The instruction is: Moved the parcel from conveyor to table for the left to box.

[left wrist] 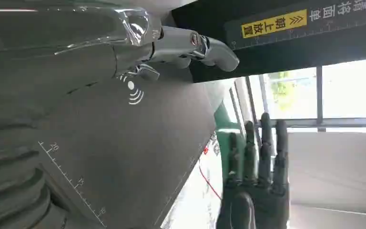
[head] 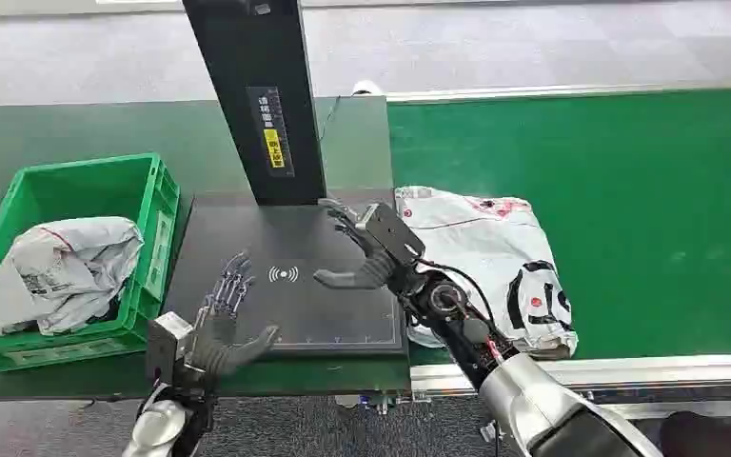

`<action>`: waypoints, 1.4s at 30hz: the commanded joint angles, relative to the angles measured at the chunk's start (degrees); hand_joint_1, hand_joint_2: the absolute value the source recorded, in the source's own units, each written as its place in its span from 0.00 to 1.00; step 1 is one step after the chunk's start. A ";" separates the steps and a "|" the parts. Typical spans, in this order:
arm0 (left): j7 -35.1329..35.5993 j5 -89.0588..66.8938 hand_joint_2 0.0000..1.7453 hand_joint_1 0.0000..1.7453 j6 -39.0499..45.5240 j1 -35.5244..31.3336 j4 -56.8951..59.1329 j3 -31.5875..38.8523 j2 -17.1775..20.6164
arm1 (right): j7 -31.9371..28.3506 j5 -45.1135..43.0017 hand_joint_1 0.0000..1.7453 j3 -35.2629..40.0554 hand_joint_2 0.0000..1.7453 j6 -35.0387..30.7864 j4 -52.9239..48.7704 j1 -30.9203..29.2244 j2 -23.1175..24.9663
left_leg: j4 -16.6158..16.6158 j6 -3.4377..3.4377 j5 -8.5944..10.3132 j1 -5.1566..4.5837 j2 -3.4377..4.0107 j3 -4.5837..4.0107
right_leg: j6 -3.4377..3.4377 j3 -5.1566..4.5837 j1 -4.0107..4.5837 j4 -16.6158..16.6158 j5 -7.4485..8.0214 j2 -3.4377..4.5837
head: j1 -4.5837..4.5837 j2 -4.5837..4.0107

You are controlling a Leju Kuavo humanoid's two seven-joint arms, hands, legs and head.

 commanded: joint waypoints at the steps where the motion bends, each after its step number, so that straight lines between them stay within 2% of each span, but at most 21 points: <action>1: 1.20 -0.36 1.00 0.00 -0.56 1.44 -1.47 0.76 -0.29 | 5.64 17.45 0.00 0.92 1.00 -20.17 1.81 -6.05 -4.58 | 0.03 0.12 0.01 -0.02 -0.08 -0.05 | -0.11 -0.01 0.01 0.01 0.00 -0.11 | 0.00 0.00; 5: 1.68 -0.87 1.00 0.00 -0.98 1.96 -2.10 1.46 -0.67 | 8.11 23.36 0.00 -2.08 1.00 -23.02 6.83 -7.83 -5.06 | 0.01 0.17 0.01 -0.02 -0.15 0.01 | -0.16 0.07 0.02 -0.02 -0.01 -0.18 | 0.02 0.00; 6: 1.80 -1.27 1.00 0.00 -1.34 1.68 -1.88 1.68 -0.96 | 10.35 26.48 0.00 -2.89 1.00 -23.38 8.76 -8.58 -5.21 | 0.01 0.16 0.01 -0.02 -0.16 0.02 | -0.15 0.08 0.02 -0.02 -0.01 -0.18 | 0.00 0.00; 10: 1.85 -1.41 1.00 0.00 -1.44 1.40 -1.79 1.75 -1.14 | 10.93 27.16 0.00 -3.63 1.00 -23.74 9.29 -8.84 -5.56 | 0.00 0.11 0.01 -0.03 -0.14 0.01 | -0.11 0.06 0.00 -0.01 -0.01 -0.15 | 0.00 0.00; 14: 2.13 -2.20 1.00 0.00 -1.95 1.10 -1.33 2.22 -1.57 | 16.29 32.92 0.00 -5.25 1.00 -24.20 10.12 -8.69 -5.64 | -0.02 0.18 -0.01 -0.02 -0.10 0.08 | -0.19 0.11 0.03 -0.05 -0.01 -0.13 | -0.02 0.00; 16: 2.30 -2.92 1.00 0.00 -2.37 0.66 -0.58 2.42 -1.90 | 22.76 39.56 0.00 -4.58 1.00 -18.67 12.39 -9.07 -6.54 | -0.01 0.13 0.01 -0.01 -0.16 0.04 | -0.12 0.09 0.02 -0.03 -0.02 -0.19 | 0.00 0.00; 19: 2.50 -4.09 1.00 0.00 -2.87 -0.10 0.88 2.61 -2.63 | 27.40 45.89 0.00 -3.70 1.00 -9.69 15.12 -8.97 -7.99 | -0.01 0.13 0.02 -0.01 -0.19 0.04 | -0.12 0.12 0.02 -0.05 -0.01 -0.19 | 0.00 0.00; 21: 2.58 -4.73 1.00 0.00 -2.86 -0.46 1.76 2.74 -3.24 | 28.27 47.52 0.00 -5.29 1.00 -5.50 16.67 -8.12 -8.59 | -0.01 0.11 0.02 -0.01 -0.19 0.04 | -0.10 0.12 0.01 -0.05 -0.01 -0.20 | 0.02 0.00; 32: 2.90 -5.14 1.00 0.00 -2.34 1.74 -0.52 3.11 -3.54 | 30.69 48.97 0.00 -7.51 1.00 -1.57 18.27 -9.01 -7.52 | 0.00 0.17 -0.03 -0.03 -0.06 0.08 | -0.17 0.10 0.01 -0.04 -0.01 -0.10 | -0.02 0.00; 38: 4.72 -5.43 1.00 0.00 -1.86 2.23 -1.96 3.76 -4.19 | 35.84 51.21 0.00 -8.93 1.00 2.54 19.86 -10.15 -8.11 | 0.03 0.19 0.00 -0.04 -0.10 0.01 | -0.18 0.05 0.00 -0.01 0.00 -0.13 | 0.00 0.00; 42: 4.71 -5.62 1.00 0.00 -2.12 2.15 -1.14 3.63 -4.30 | 35.09 50.46 0.00 -10.49 1.00 5.80 20.94 -9.94 -8.66 | 0.00 0.12 0.00 -0.03 -0.11 0.03 | -0.12 0.07 -0.01 -0.03 -0.01 -0.12 | 0.00 0.00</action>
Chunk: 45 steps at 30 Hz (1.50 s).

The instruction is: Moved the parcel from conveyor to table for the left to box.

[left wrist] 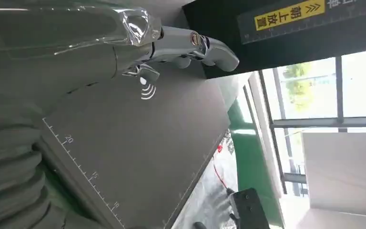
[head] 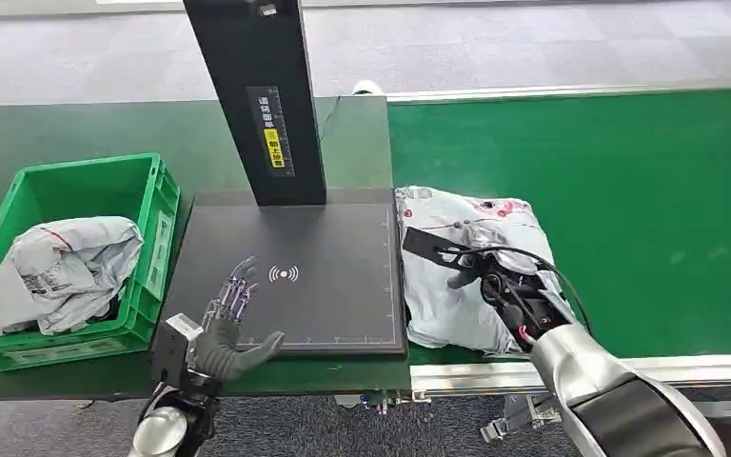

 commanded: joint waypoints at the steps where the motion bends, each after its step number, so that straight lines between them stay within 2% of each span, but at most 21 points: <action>1: 0.61 -0.39 1.00 0.00 -0.24 -0.02 1.46 0.90 -1.41 | 0.22 -0.27 0.00 -3.43 1.00 4.63 6.08 -3.21 -0.62 | -0.03 0.12 0.01 -0.03 -0.10 0.03 | -0.14 0.05 0.01 -0.02 -0.02 -0.12 | 0.00 0.00; 9: 0.61 -0.39 1.00 0.00 -0.23 -0.12 1.45 0.90 -1.43 | 0.23 -0.25 0.00 -3.42 1.00 4.64 6.07 -3.22 -0.59 | -0.01 0.09 0.00 -0.02 -0.07 0.01 | -0.10 0.02 0.00 0.00 -0.01 -0.08 | 0.02 0.00; 17: -0.15 -0.60 1.00 0.00 -0.76 -3.51 5.71 0.43 -1.62 | -1.82 -2.29 0.01 -6.75 1.00 11.18 6.56 -3.34 -0.01 | -0.03 0.18 0.02 -0.01 -0.16 0.06 | -0.21 0.11 0.05 -0.05 0.00 -0.19 | 0.02 0.00; 18: -0.19 -0.60 1.00 0.00 -0.78 -3.54 5.77 0.42 -1.62 | -2.32 -2.32 0.10 -6.74 1.00 11.47 6.48 -3.29 -0.06 | -0.02 0.14 0.01 -0.03 -0.12 0.03 | -0.15 0.06 0.02 -0.02 -0.01 -0.14 | 0.00 0.00; 19: -0.28 -0.60 1.00 0.00 -0.79 -3.47 5.83 0.41 -1.57 | -3.24 -2.19 0.95 -6.56 1.00 11.78 6.34 -3.20 -0.11 | -0.03 0.12 0.02 -0.04 -0.10 0.04 | -0.13 0.05 0.00 -0.01 -0.01 -0.12 | 0.02 0.00; 20: -0.39 -0.59 1.00 0.00 -0.79 -3.28 5.80 0.44 -1.49 | -3.99 -2.20 1.00 -6.56 1.00 12.10 6.30 -3.15 -0.06 | -0.04 0.17 0.02 -0.02 -0.13 0.05 | -0.20 0.09 0.03 -0.04 -0.01 -0.16 | 0.02 0.00; 45: -1.14 -0.56 1.00 0.00 -0.24 -1.49 4.46 1.68 -0.65 | -7.64 -0.75 1.00 -5.01 1.00 14.48 6.20 -4.12 1.09 | -0.03 0.14 -0.02 -0.03 0.00 0.06 | -0.17 0.05 0.02 -0.01 0.00 -0.03 | 0.02 0.00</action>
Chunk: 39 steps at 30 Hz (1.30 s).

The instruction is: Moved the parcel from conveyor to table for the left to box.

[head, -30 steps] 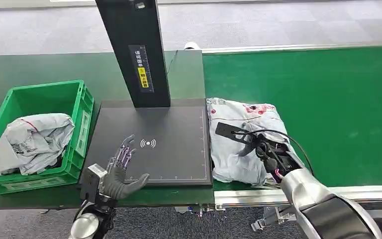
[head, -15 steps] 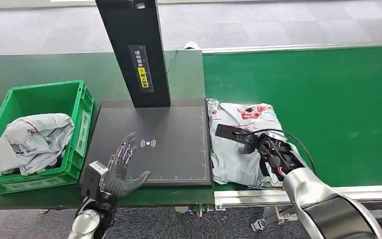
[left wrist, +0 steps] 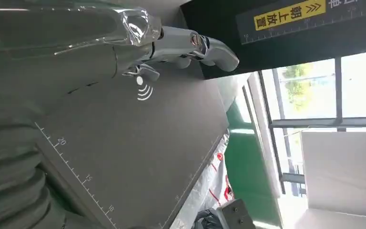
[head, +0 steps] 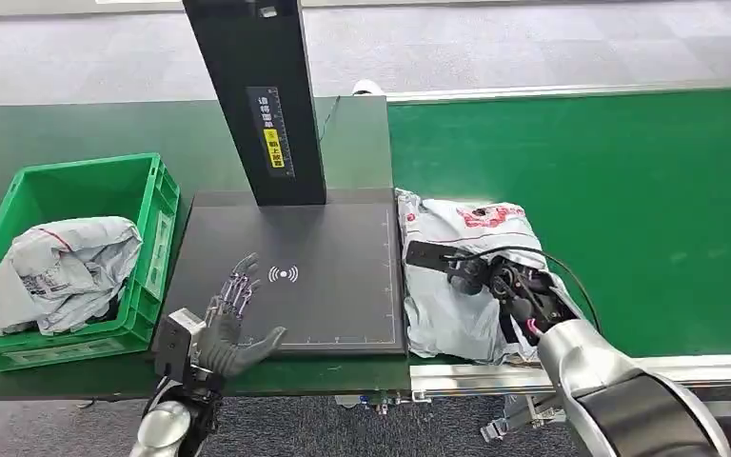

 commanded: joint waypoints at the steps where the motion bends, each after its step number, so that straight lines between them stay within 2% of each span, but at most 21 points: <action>1: -0.29 -0.23 1.00 0.00 -0.15 -0.03 2.47 0.92 0.09 | -0.69 0.36 1.00 -0.01 1.00 0.46 3.18 -3.19 0.93 | -0.03 0.13 -0.01 -0.02 0.00 0.06 | -0.16 0.04 0.02 -0.02 0.00 -0.03 | 0.00 0.00; 10: -0.29 -0.23 1.00 0.00 -0.15 -0.03 2.47 0.92 0.09 | -0.69 0.36 1.00 -0.01 1.00 0.46 3.18 -3.19 0.93 | -0.03 0.12 0.00 -0.03 -0.01 0.04 | -0.15 0.02 0.01 -0.01 0.00 -0.04 | 0.00 0.00; 13: -0.30 -0.20 1.00 0.00 0.01 0.97 1.50 1.17 0.03 | -1.54 1.18 1.00 0.39 1.00 -2.79 2.49 -3.28 1.21 | -0.02 0.10 -0.01 -0.03 0.00 0.03 | -0.12 0.01 0.00 0.00 0.00 -0.01 | 0.00 0.00; 14: -0.47 -0.21 1.00 0.00 0.06 1.80 0.67 1.31 0.03 | -2.53 1.02 0.15 0.10 1.00 -4.29 2.13 -3.31 1.73 | -0.04 0.17 -0.02 -0.02 0.00 0.10 | -0.21 0.08 0.04 -0.04 0.00 -0.03 | -0.02 0.00; 15: -0.55 -0.22 1.00 0.00 0.07 2.28 0.18 1.39 0.03 | -3.01 1.19 0.00 0.24 1.00 -4.83 1.98 -3.31 2.02 | -0.02 0.13 -0.03 -0.04 0.04 0.06 | -0.16 0.02 0.00 0.00 0.00 0.02 | 0.00 0.00; 18: -0.65 -0.28 1.00 0.00 -0.01 2.94 -0.53 1.37 -0.04 | -4.64 1.43 0.00 1.05 1.00 -3.56 2.15 -3.23 3.43 | -0.02 0.13 -0.05 -0.03 0.16 0.07 | -0.18 0.02 0.01 0.00 0.01 0.13 | 0.00 0.00; 28: -0.69 -0.27 1.00 0.00 0.20 3.81 -1.83 2.09 -0.14 | -3.30 3.68 0.00 2.47 1.00 -8.65 2.11 -3.36 4.48 | 0.00 0.12 -0.02 -0.03 0.01 0.00 | -0.13 -0.01 0.01 0.01 0.00 -0.01 | 0.00 0.00; 33: -0.74 -0.26 1.00 0.00 -0.18 4.08 -2.95 2.37 0.45 | -7.21 3.93 0.00 2.23 1.00 -13.55 1.05 -3.50 4.99 | -0.01 0.14 -0.03 -0.01 0.01 0.03 | -0.20 0.02 0.04 0.01 -0.01 -0.01 | 0.00 0.00; 39: -0.55 -0.12 1.00 0.00 -0.50 3.90 -3.34 2.50 0.42 | -8.13 4.61 0.00 2.53 1.00 -15.43 0.22 -3.34 5.16 | 0.00 0.12 -0.01 -0.01 -0.01 -0.02 | -0.15 -0.01 0.03 0.00 0.00 -0.03 | 0.00 0.00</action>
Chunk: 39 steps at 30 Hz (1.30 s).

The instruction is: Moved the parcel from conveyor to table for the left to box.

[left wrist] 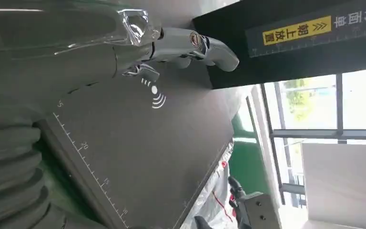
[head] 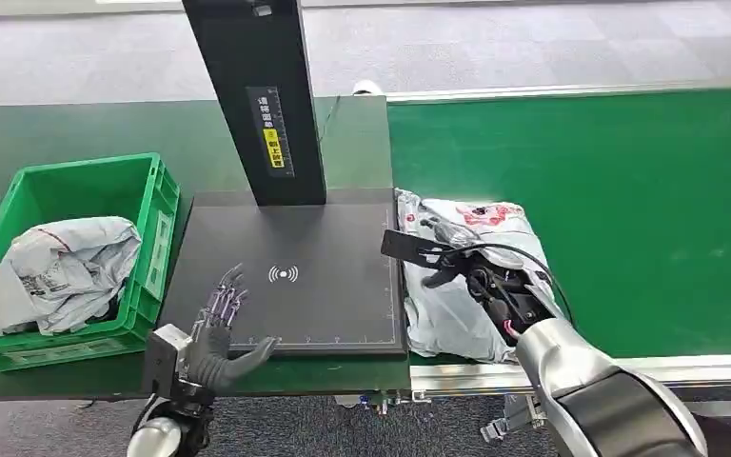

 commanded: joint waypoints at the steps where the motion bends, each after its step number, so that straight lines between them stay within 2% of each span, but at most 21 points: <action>1: 0.37 -0.12 1.00 0.00 -0.45 0.06 -0.21 0.79 0.14 | -1.14 0.59 0.00 1.46 1.00 -1.62 0.36 -2.85 0.92 | 0.00 0.10 -0.01 -0.03 0.03 0.00 | -0.11 -0.03 0.00 0.01 0.01 0.01 | 0.00 0.00; 7: 0.37 -0.13 1.00 0.00 -0.45 0.10 -0.20 0.84 0.03 | -1.94 0.16 0.00 0.48 1.00 -2.76 0.58 -2.72 1.36 | 0.00 0.12 -0.01 -0.02 0.00 0.01 | -0.15 0.00 0.02 0.00 0.00 -0.03 | 0.02 0.00; 9: 0.49 -0.17 1.00 0.00 -0.70 -0.22 0.28 0.73 -0.11 | -0.03 0.85 0.00 1.28 1.00 0.25 1.89 -3.02 1.63 | -0.01 0.15 -0.02 -0.02 0.00 0.05 | -0.20 0.03 0.03 -0.01 -0.01 -0.03 | 0.02 0.00; 12: 0.65 -0.42 1.00 0.00 -0.60 -1.67 2.66 0.63 -0.86 | 5.80 1.24 0.00 1.73 1.00 9.25 3.70 -2.48 1.36 | -0.02 0.14 -0.01 -0.01 -0.03 0.06 | -0.19 0.05 0.04 -0.02 -0.01 -0.07 | 0.00 0.00; 14: 0.74 -0.56 1.00 0.00 -0.34 -3.12 4.25 0.48 -1.26 | 7.13 0.99 0.00 1.41 1.00 11.49 4.22 -2.22 1.37 | -0.04 0.18 0.01 0.00 -0.15 0.10 | -0.21 0.13 0.06 -0.06 -0.01 -0.19 | 0.00 0.00; 17: 0.73 -0.60 1.00 0.00 -0.13 -3.03 4.45 0.31 -1.44 | 6.89 0.35 0.00 0.95 1.00 13.80 4.55 -2.43 1.09 | -0.02 0.10 0.02 -0.05 -0.09 0.02 | -0.10 0.01 -0.02 -0.01 -0.01 -0.11 | 0.02 0.00; 26: 0.73 -0.60 1.00 0.00 -0.13 -2.96 4.47 0.31 -1.44 | 6.88 0.35 0.00 0.94 1.00 13.81 4.56 -2.43 1.02 | -0.05 0.18 0.00 -0.01 -0.10 0.11 | -0.21 0.11 0.04 -0.07 -0.02 -0.15 | 0.00 0.00; 32: 0.88 -0.78 1.00 0.00 0.05 -3.37 4.84 -0.35 -1.40 | 6.19 0.34 0.00 1.98 1.00 18.36 4.64 -1.56 1.28 | -0.03 0.10 0.02 -0.03 -0.07 0.05 | -0.12 0.04 0.01 -0.03 -0.01 -0.11 | 0.02 0.00; 39: 1.06 -0.66 1.00 0.00 0.08 -4.43 6.04 -1.18 -1.19 | 5.92 0.57 0.00 3.20 1.00 20.04 4.67 -0.07 1.62 | -0.09 0.16 0.02 0.01 -0.14 0.15 | -0.21 0.16 0.06 -0.12 -0.01 -0.19 | 0.00 0.00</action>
